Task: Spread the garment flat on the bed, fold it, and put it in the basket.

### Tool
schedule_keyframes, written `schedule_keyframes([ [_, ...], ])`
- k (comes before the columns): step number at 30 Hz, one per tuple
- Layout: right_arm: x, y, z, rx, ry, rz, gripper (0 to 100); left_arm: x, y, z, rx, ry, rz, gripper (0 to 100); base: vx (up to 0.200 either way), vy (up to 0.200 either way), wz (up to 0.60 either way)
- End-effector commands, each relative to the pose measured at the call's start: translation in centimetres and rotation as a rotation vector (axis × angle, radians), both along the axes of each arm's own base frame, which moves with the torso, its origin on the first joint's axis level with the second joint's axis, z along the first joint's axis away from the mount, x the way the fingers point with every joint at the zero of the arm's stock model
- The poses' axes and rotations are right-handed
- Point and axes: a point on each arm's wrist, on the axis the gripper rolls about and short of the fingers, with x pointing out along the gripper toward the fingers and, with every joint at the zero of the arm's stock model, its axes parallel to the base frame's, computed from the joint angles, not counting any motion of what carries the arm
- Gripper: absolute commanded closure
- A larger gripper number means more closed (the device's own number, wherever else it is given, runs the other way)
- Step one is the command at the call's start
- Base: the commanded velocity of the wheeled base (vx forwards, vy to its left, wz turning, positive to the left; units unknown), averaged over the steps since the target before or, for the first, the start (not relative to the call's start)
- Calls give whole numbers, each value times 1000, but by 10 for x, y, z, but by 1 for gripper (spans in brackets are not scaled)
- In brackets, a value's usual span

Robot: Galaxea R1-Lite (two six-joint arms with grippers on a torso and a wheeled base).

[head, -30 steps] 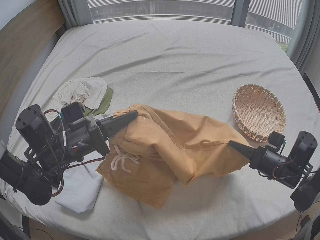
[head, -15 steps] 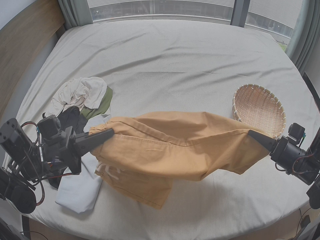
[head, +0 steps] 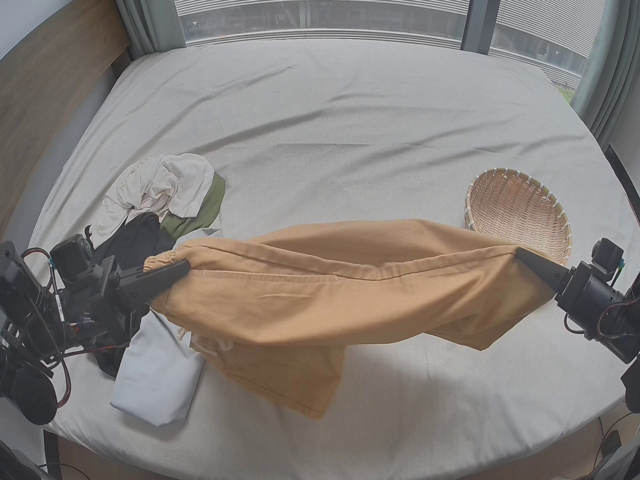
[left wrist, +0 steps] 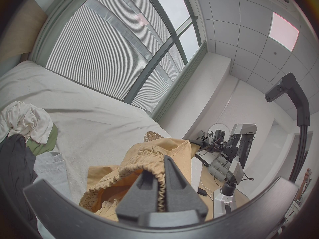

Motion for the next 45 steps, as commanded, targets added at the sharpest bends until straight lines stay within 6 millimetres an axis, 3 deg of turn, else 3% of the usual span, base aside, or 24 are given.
schedule_keyframes([
  [1, 0, -1, 0, 0, 1, -4, 100, 2, 5, 0, -1, 1, 25, 100, 0, 0, 0],
  [15, -1, -2, -2, -1, 7, -6, 100, 8, 11, -4, 3, 11, 56, 100, 0, 0, 0],
  [22, -11, -2, 8, 11, -40, 37, 100, 8, 7, -2, 0, 4, 42, 100, 0, 0, 0],
  [24, -23, 0, 17, 17, -68, 65, 100, -4, -10, 11, -29, -33, 0, 100, 0, 0, 0],
  [29, -52, 2, 34, 19, -89, 125, 100, -18, -30, 28, -110, -50, -18, 100, 0, 0, 0],
  [38, -109, -14, 103, -18, -183, 147, 100, -32, -37, 61, -208, -76, -74, 100, 0, 0, 0],
  [45, -134, -22, 137, -42, -225, 161, 100, -31, -37, 61, -205, -58, -72, 100, 0, 0, 0],
])
